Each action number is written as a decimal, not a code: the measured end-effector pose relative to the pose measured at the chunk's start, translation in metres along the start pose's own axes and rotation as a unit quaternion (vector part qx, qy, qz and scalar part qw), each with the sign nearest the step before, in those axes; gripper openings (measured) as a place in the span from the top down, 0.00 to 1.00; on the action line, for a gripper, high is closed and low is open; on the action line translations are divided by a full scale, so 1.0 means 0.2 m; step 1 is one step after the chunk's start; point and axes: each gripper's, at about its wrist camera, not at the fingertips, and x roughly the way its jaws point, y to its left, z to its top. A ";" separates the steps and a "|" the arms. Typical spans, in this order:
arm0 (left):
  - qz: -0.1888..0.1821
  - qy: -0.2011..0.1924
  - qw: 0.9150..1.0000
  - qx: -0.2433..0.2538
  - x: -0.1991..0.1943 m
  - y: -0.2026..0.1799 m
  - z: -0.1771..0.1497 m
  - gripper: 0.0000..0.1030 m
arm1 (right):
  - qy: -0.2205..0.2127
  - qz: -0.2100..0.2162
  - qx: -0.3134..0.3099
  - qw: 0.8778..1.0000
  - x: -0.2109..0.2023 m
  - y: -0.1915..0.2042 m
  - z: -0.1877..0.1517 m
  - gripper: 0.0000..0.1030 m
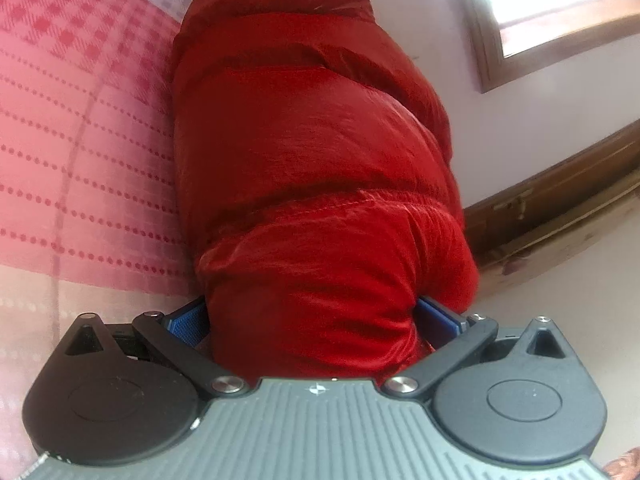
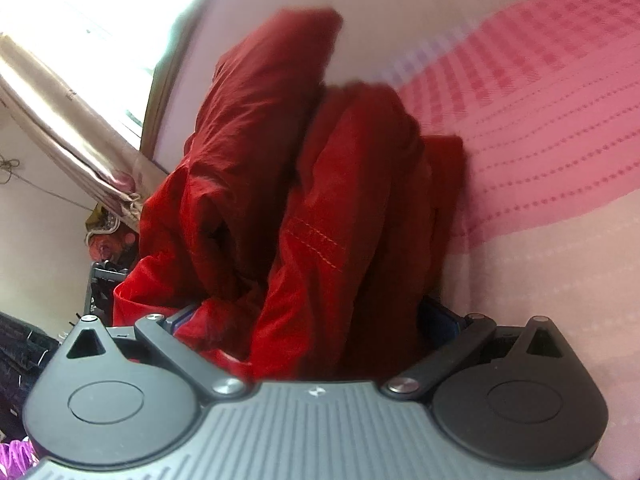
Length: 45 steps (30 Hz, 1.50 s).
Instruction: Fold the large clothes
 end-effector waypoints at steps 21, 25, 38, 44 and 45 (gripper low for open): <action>0.219 -0.111 0.938 0.243 -0.07 -0.57 -0.30 0.26 | -0.075 -0.100 -0.169 0.978 -0.04 0.42 -0.19 0.50; 0.233 -0.125 0.932 0.247 -0.16 -0.57 -0.32 0.26 | -0.075 -0.093 -0.178 0.977 0.01 0.47 -0.20 0.50; 0.277 -0.175 0.913 0.243 -0.36 -0.59 -0.38 0.27 | -0.065 -0.060 -0.210 0.974 0.22 0.70 -0.22 0.51; 0.294 -0.196 0.906 0.232 -0.40 -0.59 -0.39 0.27 | -0.057 -0.042 -0.224 0.972 0.35 0.83 -0.24 0.51; 0.296 -0.199 0.905 0.230 -0.41 -0.59 -0.38 0.27 | -0.056 -0.039 -0.228 0.971 0.37 0.86 -0.24 0.51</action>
